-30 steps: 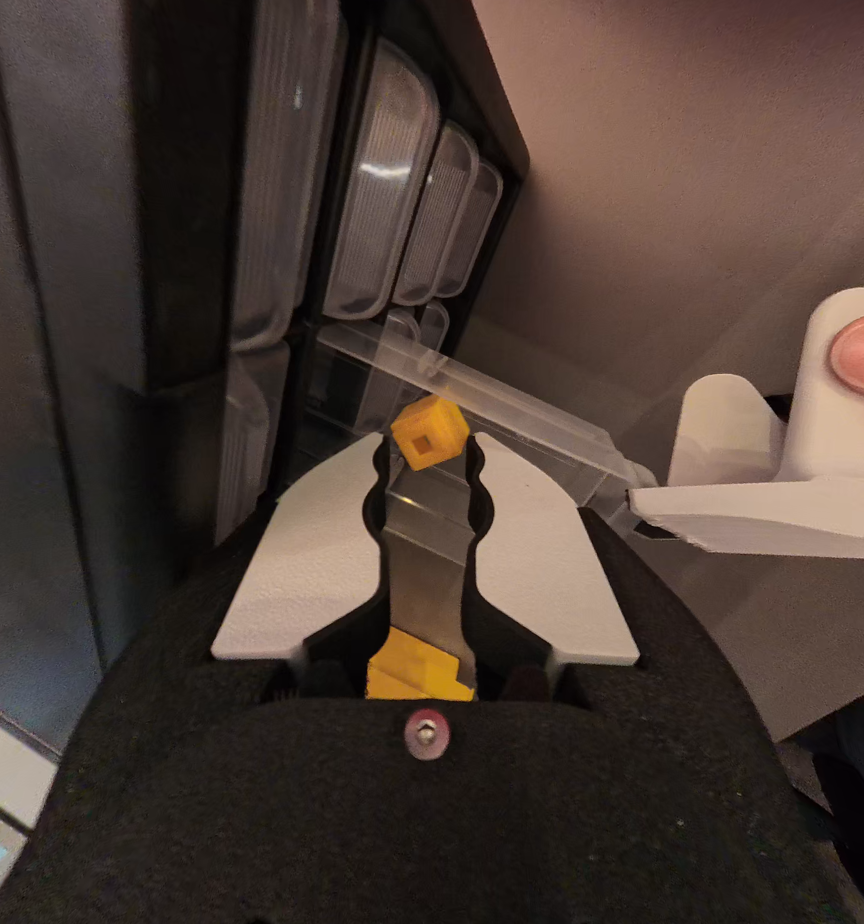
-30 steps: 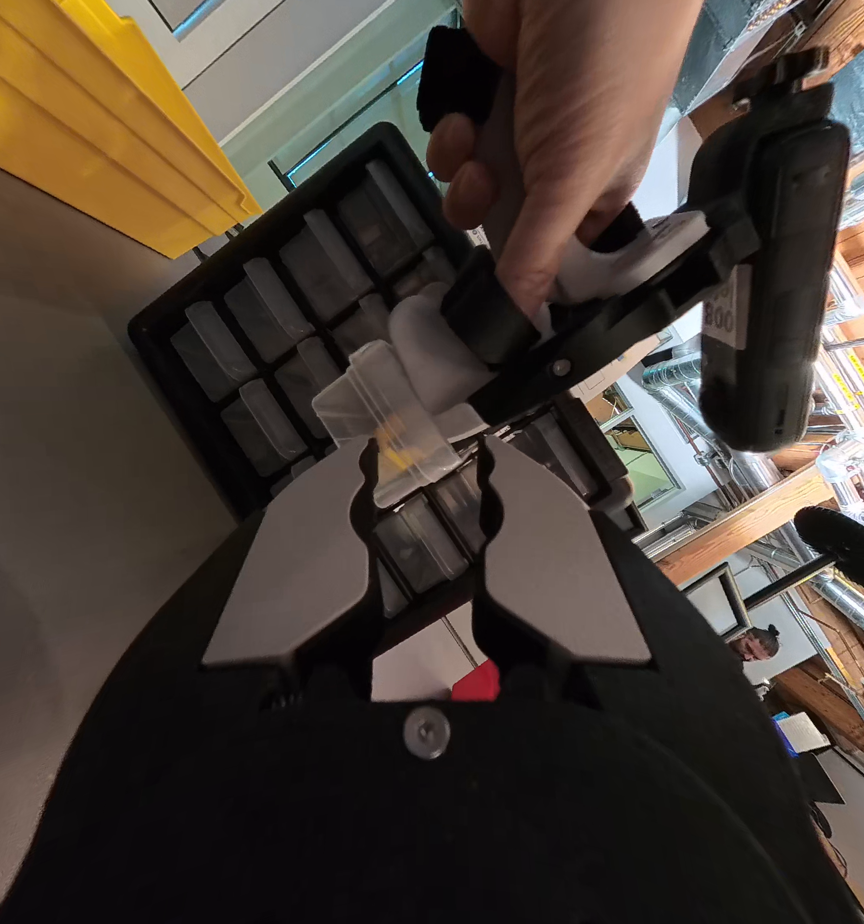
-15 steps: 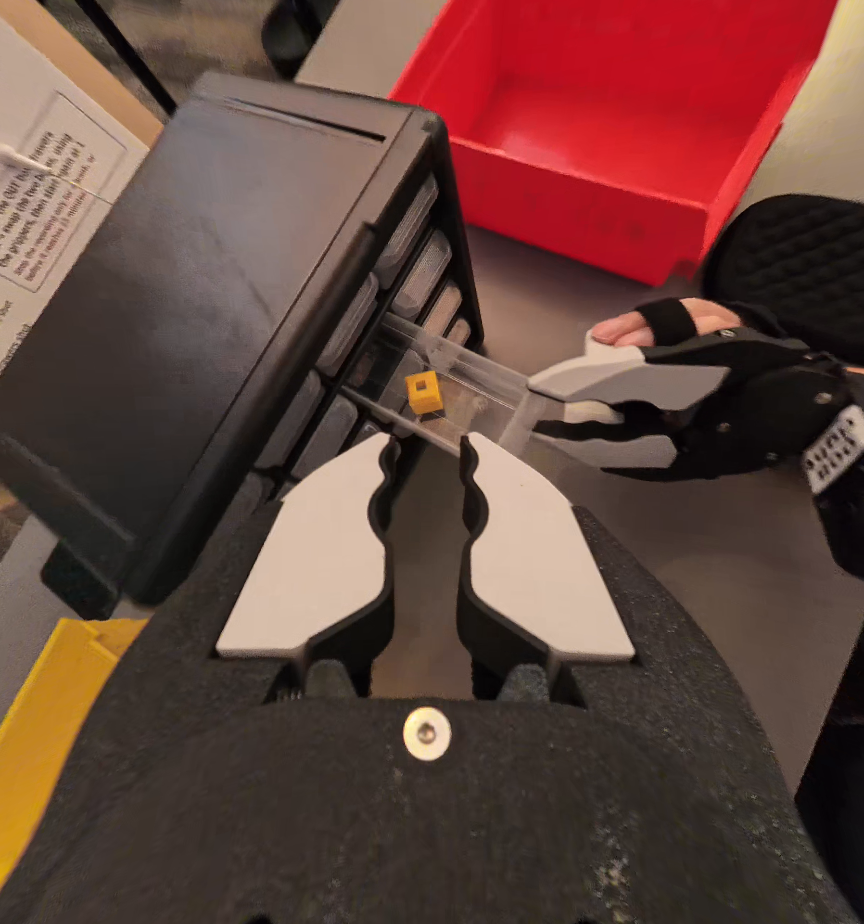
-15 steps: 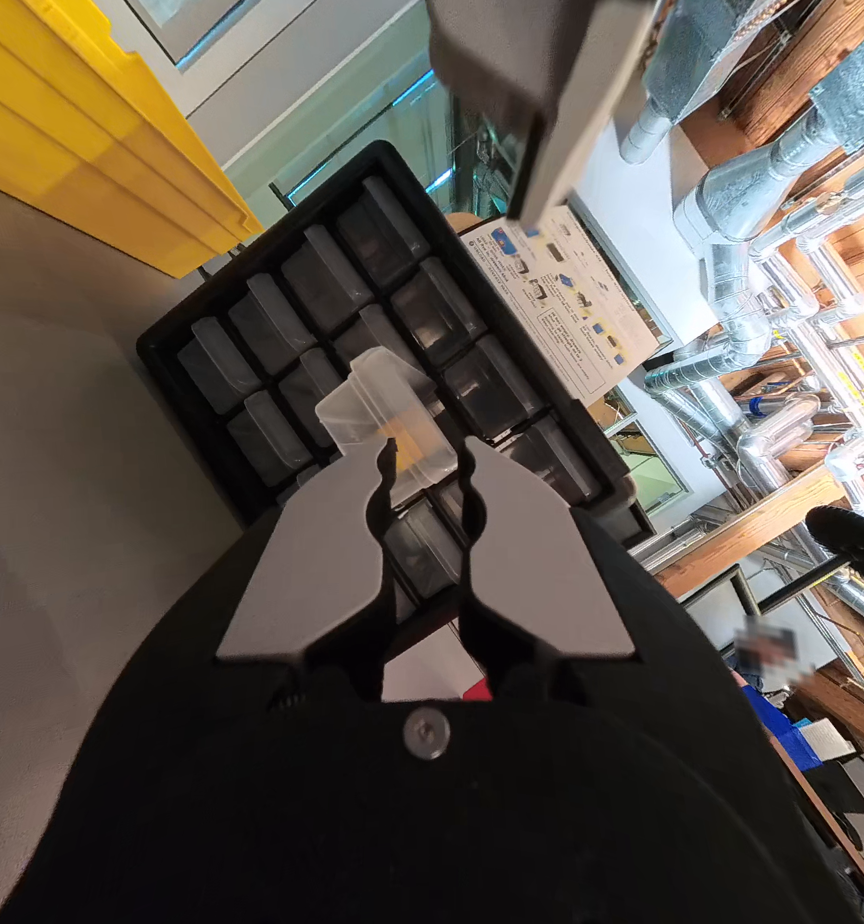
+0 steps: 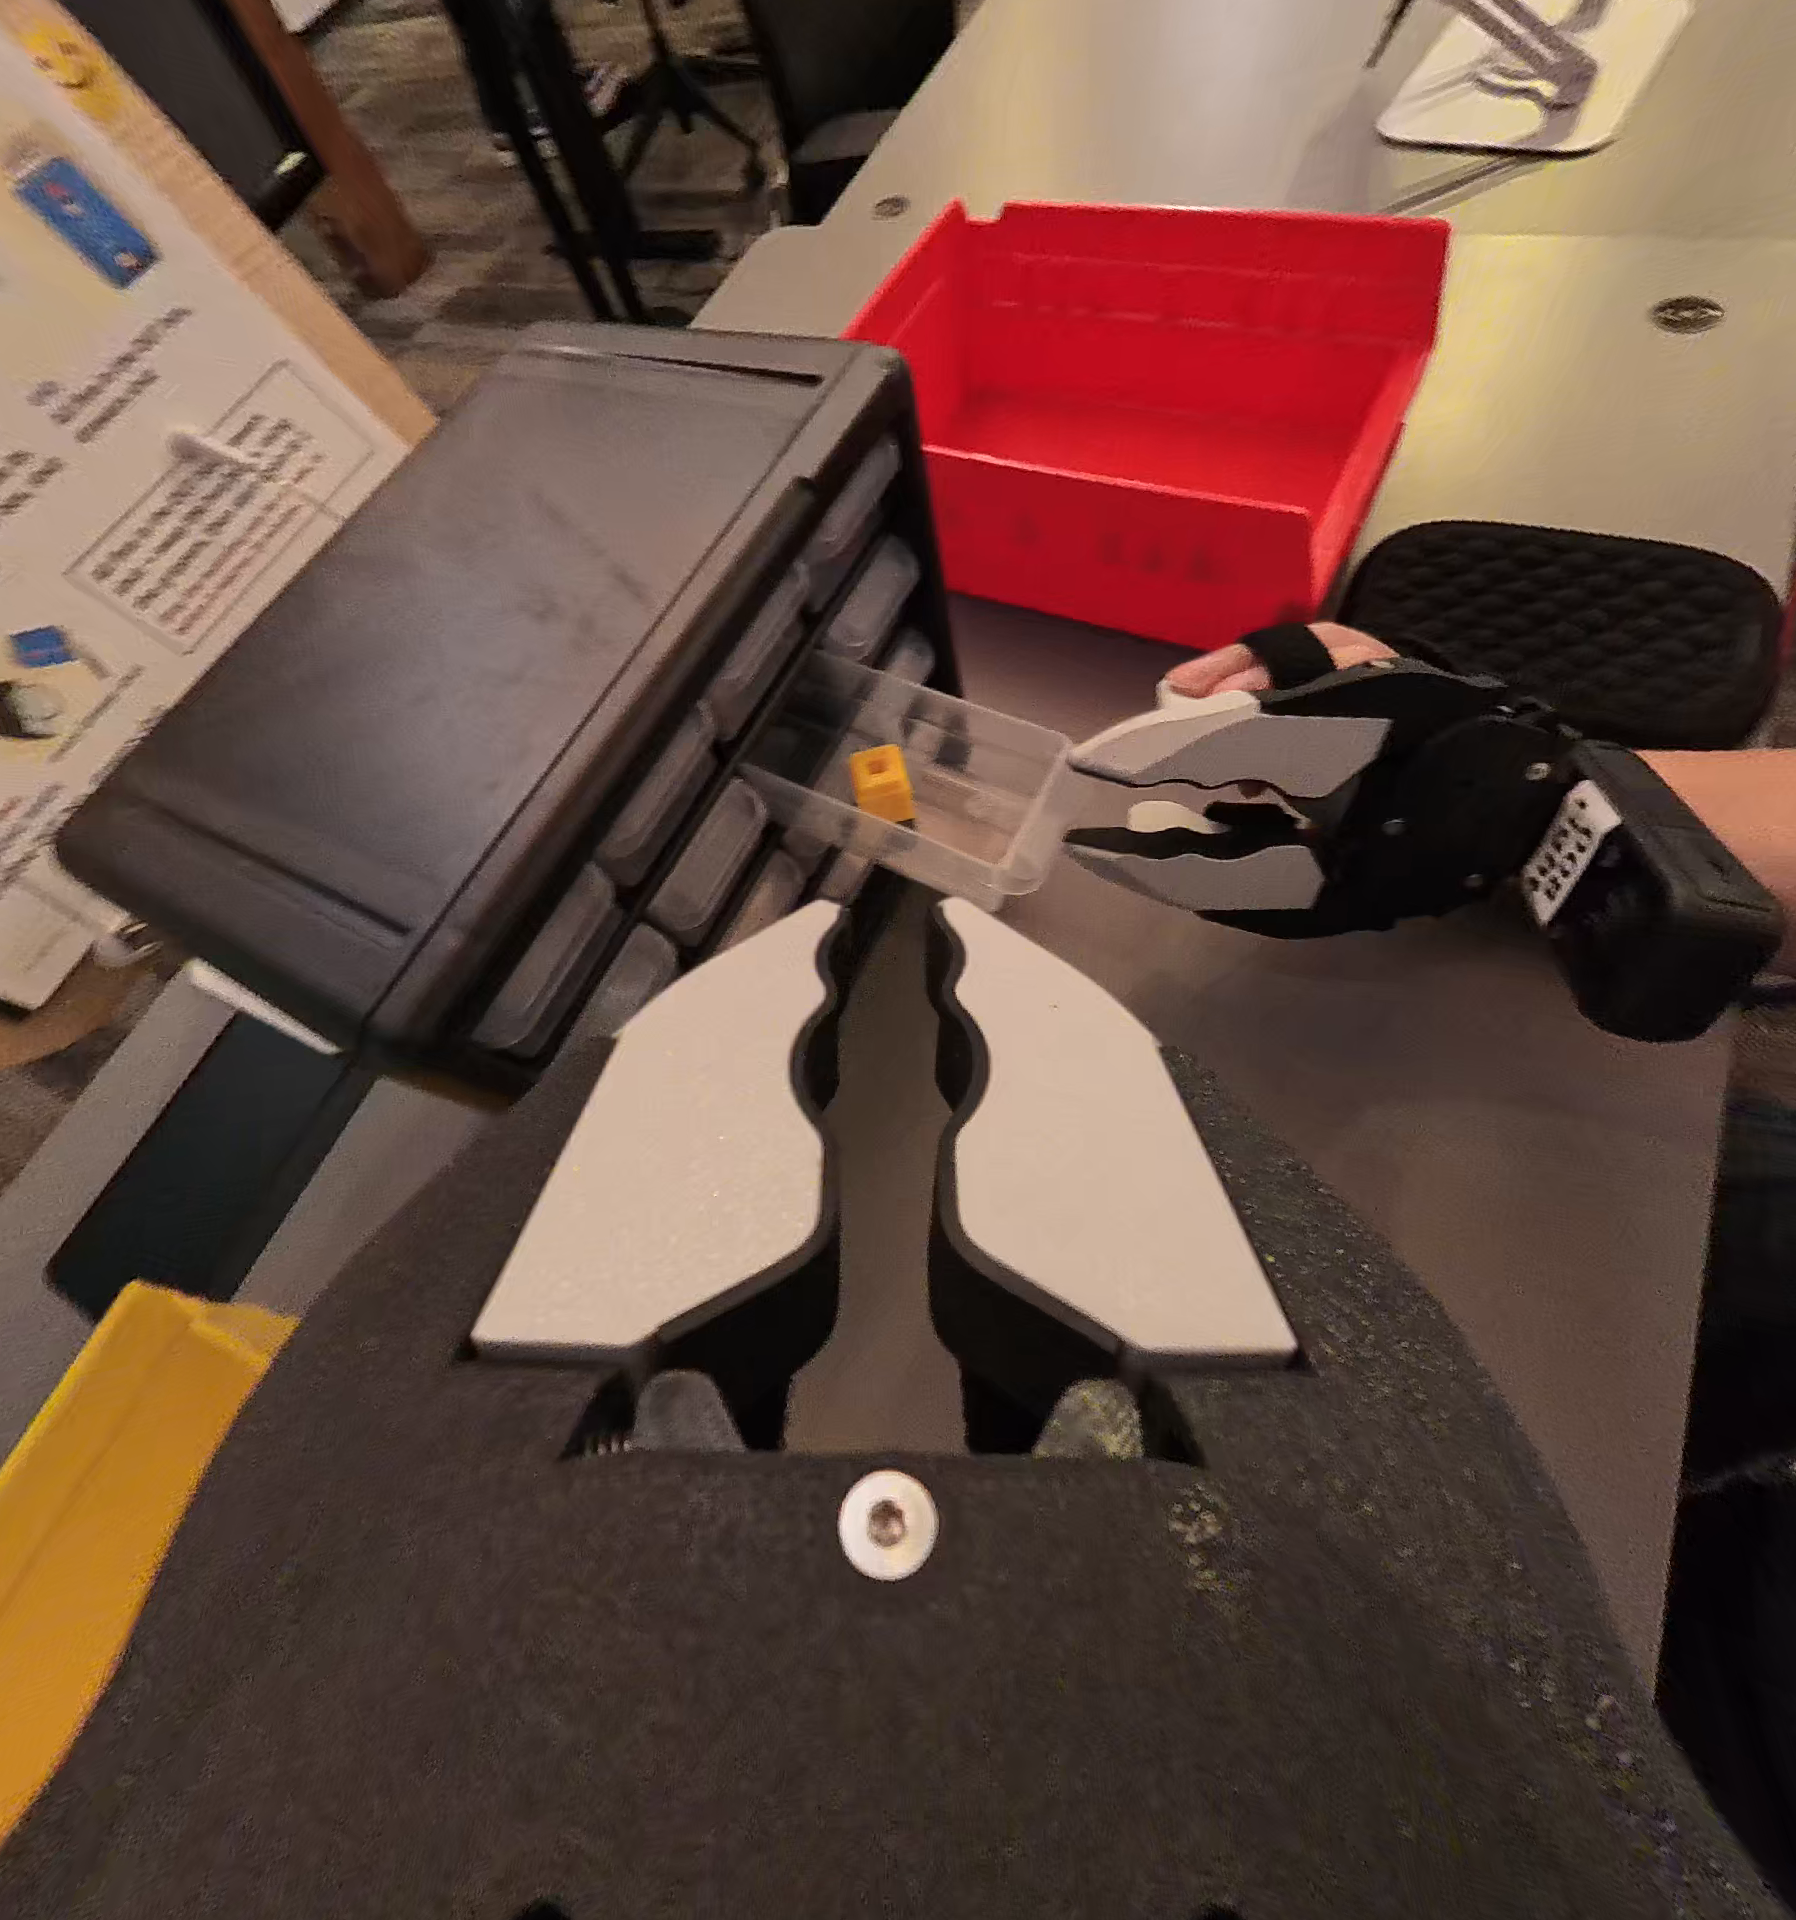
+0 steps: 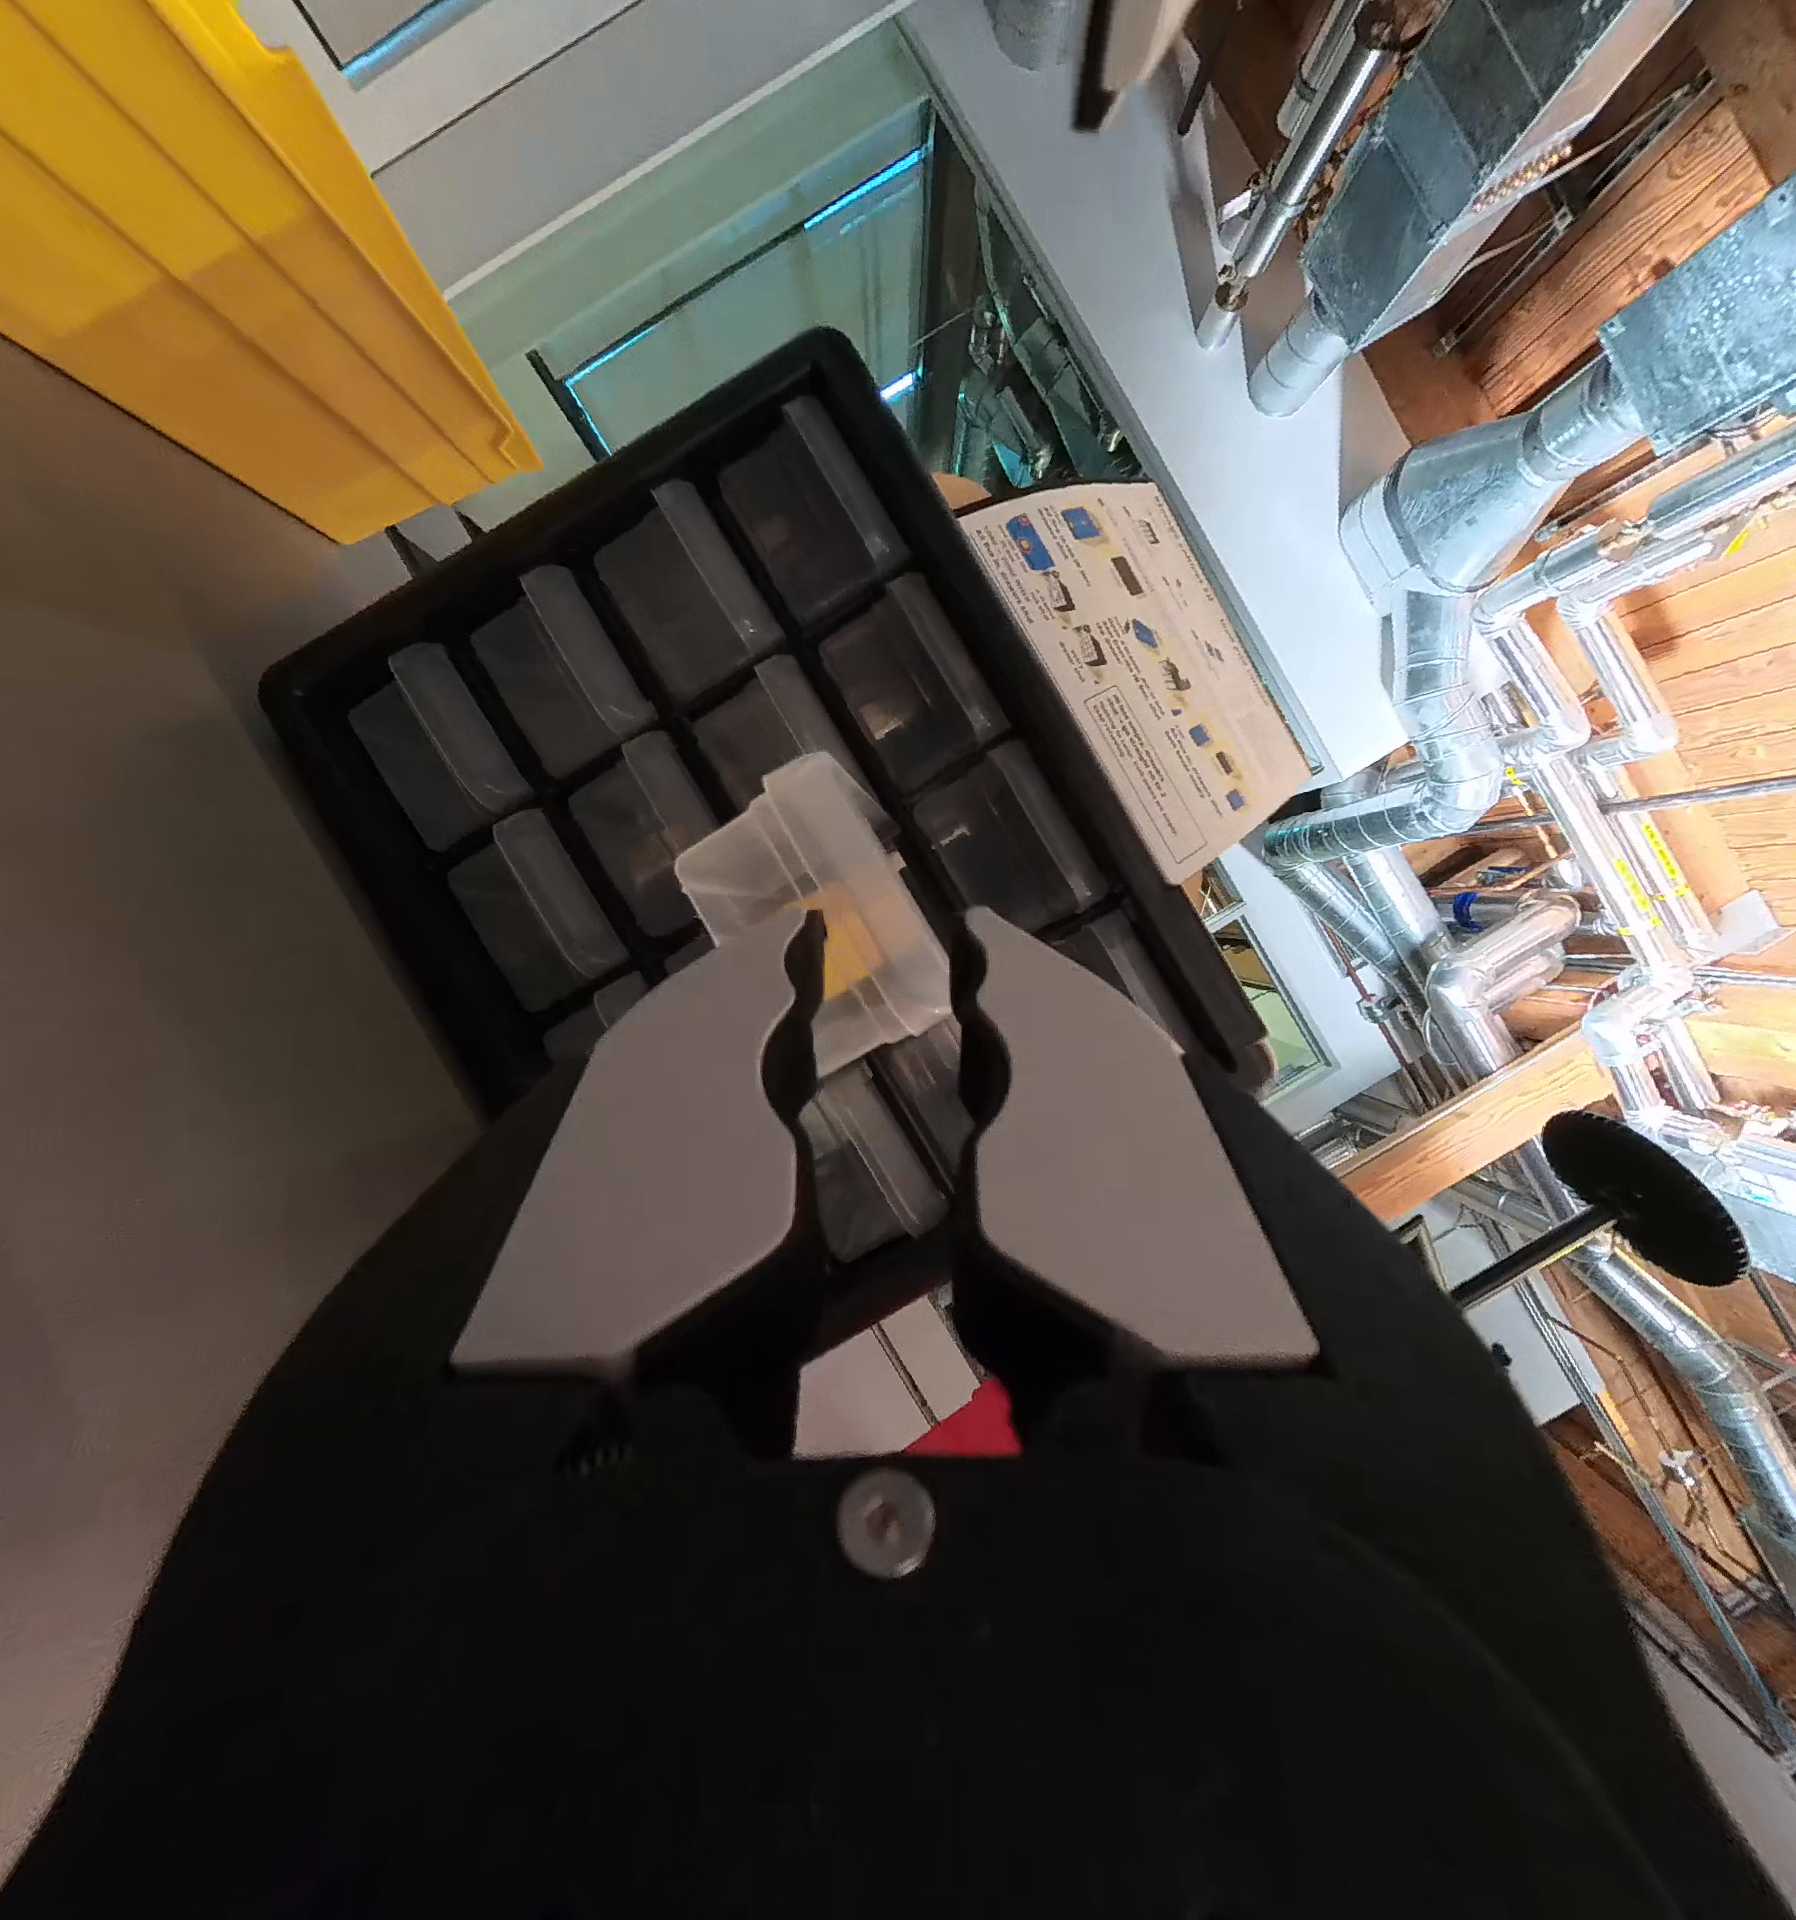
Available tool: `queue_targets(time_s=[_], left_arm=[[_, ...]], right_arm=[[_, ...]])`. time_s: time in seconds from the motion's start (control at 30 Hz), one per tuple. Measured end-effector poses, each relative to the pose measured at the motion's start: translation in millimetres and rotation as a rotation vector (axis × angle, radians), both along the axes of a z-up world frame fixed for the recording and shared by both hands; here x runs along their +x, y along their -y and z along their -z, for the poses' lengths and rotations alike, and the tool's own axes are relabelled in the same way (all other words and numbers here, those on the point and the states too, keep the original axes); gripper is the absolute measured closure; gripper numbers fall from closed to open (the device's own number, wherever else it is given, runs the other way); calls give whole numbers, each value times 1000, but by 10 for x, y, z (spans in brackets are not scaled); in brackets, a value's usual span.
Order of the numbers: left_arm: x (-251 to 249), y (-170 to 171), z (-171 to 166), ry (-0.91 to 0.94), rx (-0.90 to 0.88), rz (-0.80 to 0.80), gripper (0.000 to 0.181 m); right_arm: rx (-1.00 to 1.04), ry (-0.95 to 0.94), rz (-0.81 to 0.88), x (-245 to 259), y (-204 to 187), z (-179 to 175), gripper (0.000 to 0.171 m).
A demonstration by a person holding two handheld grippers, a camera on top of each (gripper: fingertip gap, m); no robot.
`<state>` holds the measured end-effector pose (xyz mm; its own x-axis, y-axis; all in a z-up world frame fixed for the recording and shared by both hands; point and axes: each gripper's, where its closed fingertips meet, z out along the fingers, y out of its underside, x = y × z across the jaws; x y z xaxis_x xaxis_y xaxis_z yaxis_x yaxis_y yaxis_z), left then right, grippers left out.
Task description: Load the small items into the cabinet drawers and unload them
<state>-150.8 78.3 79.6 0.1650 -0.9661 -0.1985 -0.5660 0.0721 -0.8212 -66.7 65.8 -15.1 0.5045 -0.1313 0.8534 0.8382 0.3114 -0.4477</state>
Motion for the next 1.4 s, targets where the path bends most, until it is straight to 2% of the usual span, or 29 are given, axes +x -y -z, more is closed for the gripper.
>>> queue_targets(time_s=[0.2, 0.37, 0.6, 0.77, 1.03, 1.2, 1.4], left_arm=[[272, -33, 425, -177, 67, 12, 168], [422, -53, 765, -302, 60, 11, 174], [196, -256, 597, -258, 32, -74, 174], [-11, -412, 447, -208, 13, -136, 174], [-330, -666, 365, -180, -29, -243, 174], [-392, -709, 355, -171, -47, -255, 174], [-426, -728, 376, -175, -63, -260, 174]], right_arm=[[18, 61, -20, -122, 34, 25, 149], [36, 117, -56, -240, 116, 30, 165], [-73, 80, 38, -111, -115, 194, 165], [-78, 19, 92, -30, -290, 173, 163], [-152, -102, 142, 94, -648, 215, 148], [-185, -140, 127, 79, -769, 214, 143], [-266, -196, 134, 70, -955, 293, 128]])
